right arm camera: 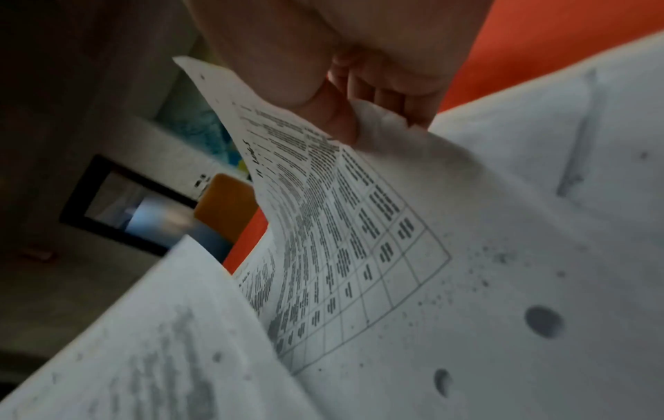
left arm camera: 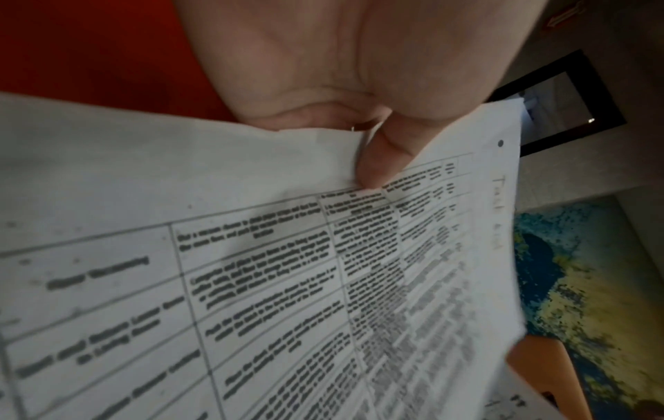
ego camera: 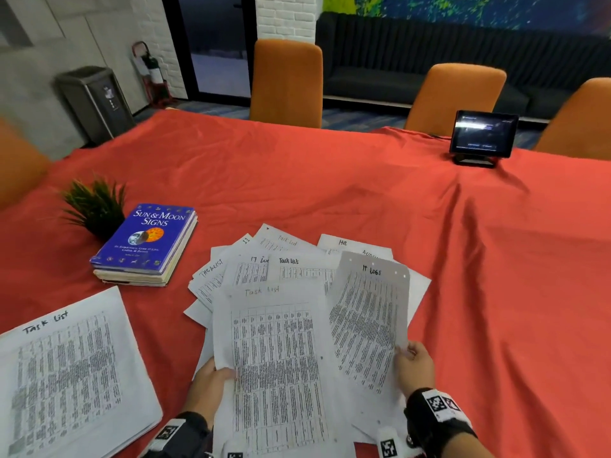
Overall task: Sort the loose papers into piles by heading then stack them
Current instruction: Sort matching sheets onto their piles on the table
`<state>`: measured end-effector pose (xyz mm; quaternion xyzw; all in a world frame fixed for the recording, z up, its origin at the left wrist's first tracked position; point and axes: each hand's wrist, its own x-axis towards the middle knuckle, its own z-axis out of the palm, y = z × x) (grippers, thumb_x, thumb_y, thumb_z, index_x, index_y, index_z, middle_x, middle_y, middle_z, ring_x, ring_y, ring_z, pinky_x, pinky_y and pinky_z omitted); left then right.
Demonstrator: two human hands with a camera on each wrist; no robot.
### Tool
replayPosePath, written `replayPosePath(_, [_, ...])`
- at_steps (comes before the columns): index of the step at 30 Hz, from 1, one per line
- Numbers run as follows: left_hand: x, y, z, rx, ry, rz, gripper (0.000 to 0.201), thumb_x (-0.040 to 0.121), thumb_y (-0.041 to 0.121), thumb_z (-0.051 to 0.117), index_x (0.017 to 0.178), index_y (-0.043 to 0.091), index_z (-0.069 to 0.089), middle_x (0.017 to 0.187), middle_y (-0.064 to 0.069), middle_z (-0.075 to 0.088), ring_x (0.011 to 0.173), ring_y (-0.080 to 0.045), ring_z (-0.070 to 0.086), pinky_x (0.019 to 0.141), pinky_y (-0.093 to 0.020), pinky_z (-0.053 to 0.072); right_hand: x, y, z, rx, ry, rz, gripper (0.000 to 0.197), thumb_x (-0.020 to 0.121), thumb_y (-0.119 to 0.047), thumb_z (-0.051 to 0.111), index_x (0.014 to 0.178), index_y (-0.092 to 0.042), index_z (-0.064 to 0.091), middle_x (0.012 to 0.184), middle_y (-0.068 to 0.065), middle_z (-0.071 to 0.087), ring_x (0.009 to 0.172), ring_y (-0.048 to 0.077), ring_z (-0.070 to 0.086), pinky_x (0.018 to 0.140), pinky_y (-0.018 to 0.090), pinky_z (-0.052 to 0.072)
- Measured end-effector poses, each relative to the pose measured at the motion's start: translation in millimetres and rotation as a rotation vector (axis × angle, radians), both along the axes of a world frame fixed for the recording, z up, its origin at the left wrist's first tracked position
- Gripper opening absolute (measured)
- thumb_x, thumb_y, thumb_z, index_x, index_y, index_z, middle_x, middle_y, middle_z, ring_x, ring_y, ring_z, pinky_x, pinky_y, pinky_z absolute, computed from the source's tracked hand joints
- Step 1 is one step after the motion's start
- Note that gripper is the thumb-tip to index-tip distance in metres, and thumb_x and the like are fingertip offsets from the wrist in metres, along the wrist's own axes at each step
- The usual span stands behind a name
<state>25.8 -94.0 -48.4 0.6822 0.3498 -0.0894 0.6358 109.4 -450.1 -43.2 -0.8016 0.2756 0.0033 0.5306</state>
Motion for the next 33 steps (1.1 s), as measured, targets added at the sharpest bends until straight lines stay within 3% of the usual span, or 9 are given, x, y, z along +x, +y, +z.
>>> replayPosePath(3, [3.6,-0.4,1.1,-0.015,-0.01,0.016,0.031,0.076,0.016,0.059,0.105,0.019,0.067,0.108,-0.007,0.071,0.104,-0.031,0.063,0.1,-0.048,0.045,-3.7,1.3,3.6,-0.061,-0.029,0.105,0.021,0.087,0.002,0.048,0.089,-0.016,0.06,0.085,0.009,0.067,0.081,0.028,0.062,0.079,0.04,0.051])
replayPosePath(7, [6.7,-13.5,4.3,-0.028,-0.039,0.008,0.025,0.092,0.005,0.053,0.116,0.01,0.062,0.111,-0.006,0.067,0.108,-0.025,0.059,0.099,-0.037,0.042,-12.0,18.7,13.0,0.06,0.113,0.37,0.024,0.088,0.0,0.043,0.083,-0.011,0.064,0.078,0.007,0.07,0.072,0.024,0.064,0.07,0.037,0.055])
replayPosePath(13, [8.2,-25.3,-3.5,0.045,0.015,-0.047,0.019,0.095,0.007,0.05,0.112,0.012,0.057,0.117,-0.003,0.063,0.109,-0.022,0.057,0.099,-0.034,0.041,-23.4,56.8,22.1,0.229,0.309,0.534,0.032,0.084,0.004,0.041,0.091,-0.006,0.071,0.084,0.007,0.077,0.081,0.025,0.073,0.08,0.039,0.059])
replayPosePath(17, [9.2,-24.9,-2.1,0.052,0.035,-0.049,0.028,0.092,0.002,0.053,0.12,0.01,0.05,0.118,-0.008,0.063,0.11,-0.027,0.058,0.1,-0.04,0.043,-26.0,70.4,30.4,0.244,0.291,0.528,0.022,0.074,-0.032,0.045,0.072,-0.014,0.058,0.073,0.001,0.06,0.066,0.017,0.058,0.068,0.029,0.045])
replayPosePath(19, [8.0,-26.6,0.5,0.062,0.031,-0.053,0.039,0.091,-0.001,0.052,0.127,0.011,0.045,0.116,-0.007,0.061,0.108,-0.026,0.057,0.097,-0.036,0.042,-25.2,72.5,27.1,0.204,0.267,0.537,0.039,0.09,-0.046,0.044,0.102,-0.016,0.065,0.103,0.0,0.062,0.1,0.02,0.061,0.093,0.033,0.044])
replayPosePath(21, [6.8,-31.3,4.7,0.063,0.04,-0.099,0.039,0.091,-0.001,0.049,0.126,0.015,0.049,0.114,-0.004,0.062,0.108,-0.025,0.057,0.098,-0.035,0.043,-25.4,76.3,26.5,0.148,0.256,0.553,0.045,0.098,-0.04,0.044,0.13,-0.01,0.054,0.129,0.001,0.056,0.124,0.021,0.053,0.11,0.035,0.036])
replayPosePath(25, [6.0,-43.4,23.7,0.0,0.041,-0.194,0.035,0.094,-0.002,0.039,0.111,0.025,0.053,0.116,-0.005,0.064,0.106,-0.022,0.058,0.097,-0.034,0.044,-20.2,82.3,28.8,0.017,0.294,0.695,0.027,0.086,-0.009,0.049,0.112,-0.013,0.056,0.105,0.004,0.068,0.092,0.018,0.066,0.091,0.041,0.054])
replayPosePath(29, [11.6,-50.7,53.2,0.04,-0.143,-0.139,0.038,0.096,-0.001,0.036,0.124,0.023,0.046,0.118,0.001,0.058,0.116,-0.02,0.053,0.094,-0.027,0.038,-15.3,84.0,44.2,0.042,0.117,0.702,0.035,0.084,-0.007,0.049,0.116,-0.02,0.058,0.102,-0.002,0.071,0.091,0.013,0.068,0.087,0.038,0.056])
replayPosePath(33, [22.1,-46.9,93.6,0.068,-0.445,0.054,0.044,0.097,0.003,0.045,0.139,0.018,0.043,0.131,0.006,0.057,0.123,-0.01,0.052,0.11,-0.032,0.036,-9.7,87.4,88.6,0.139,-0.218,0.558,0.037,0.085,0.009,0.051,0.103,-0.022,0.061,0.099,-0.006,0.071,0.089,-0.004,0.065,0.079,0.015,0.05])
